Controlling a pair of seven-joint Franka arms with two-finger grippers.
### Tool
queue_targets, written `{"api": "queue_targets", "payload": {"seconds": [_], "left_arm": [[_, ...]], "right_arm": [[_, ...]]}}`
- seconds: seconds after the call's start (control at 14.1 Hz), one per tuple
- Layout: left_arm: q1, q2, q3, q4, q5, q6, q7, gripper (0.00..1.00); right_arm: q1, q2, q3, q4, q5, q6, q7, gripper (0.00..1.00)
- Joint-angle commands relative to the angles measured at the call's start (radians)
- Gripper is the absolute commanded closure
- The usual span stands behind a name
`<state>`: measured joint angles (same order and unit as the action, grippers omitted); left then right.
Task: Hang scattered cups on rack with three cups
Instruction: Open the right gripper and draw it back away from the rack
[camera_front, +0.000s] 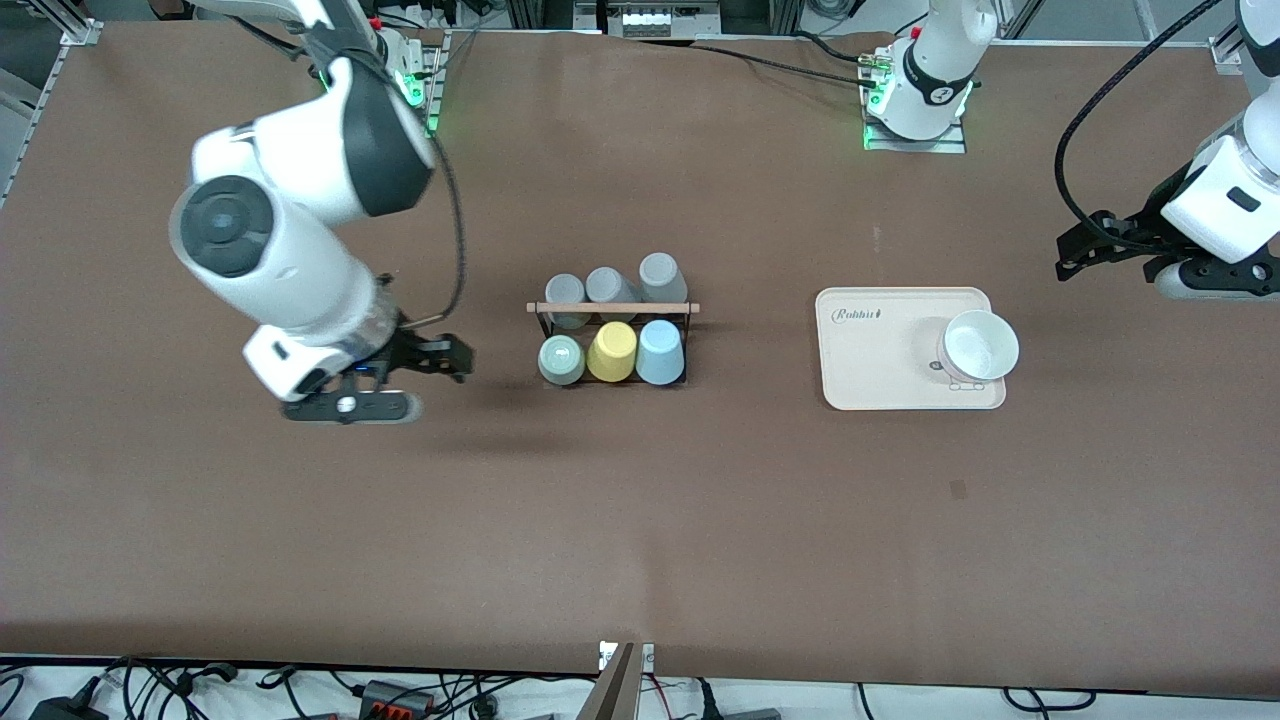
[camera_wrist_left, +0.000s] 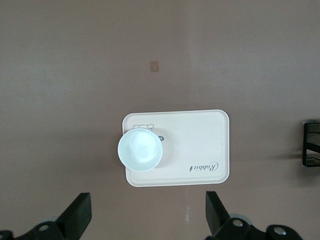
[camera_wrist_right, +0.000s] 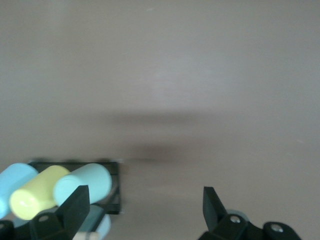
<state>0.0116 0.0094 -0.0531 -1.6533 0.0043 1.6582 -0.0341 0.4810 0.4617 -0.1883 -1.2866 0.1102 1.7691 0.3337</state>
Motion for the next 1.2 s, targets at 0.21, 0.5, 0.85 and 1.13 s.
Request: {"api": "queue_targets", "payload": {"seconds": [0.21,0.5,0.85,1.13], "left_arm": [[-0.004,-0.016,-0.002,-0.010,0.020,-0.006,0.000,0.00],[-0.004,-0.016,-0.005,-0.010,0.020,-0.006,0.000,0.00],[-0.004,-0.016,-0.005,-0.010,0.020,-0.008,0.000,0.00],[-0.004,-0.016,-0.005,-0.010,0.020,-0.008,0.000,0.00]], "right_arm": [[-0.079,-0.112,-0.060,0.006,-0.011,-0.098,-0.022,0.00],[-0.202,-0.124,-0.080,0.007,0.011,-0.149,-0.212,0.00],[-0.473,-0.195,0.142,0.018,-0.003,-0.149,-0.295,0.00],[-0.486,-0.222,0.151,-0.012,-0.084,-0.151,-0.374,0.00]]}}
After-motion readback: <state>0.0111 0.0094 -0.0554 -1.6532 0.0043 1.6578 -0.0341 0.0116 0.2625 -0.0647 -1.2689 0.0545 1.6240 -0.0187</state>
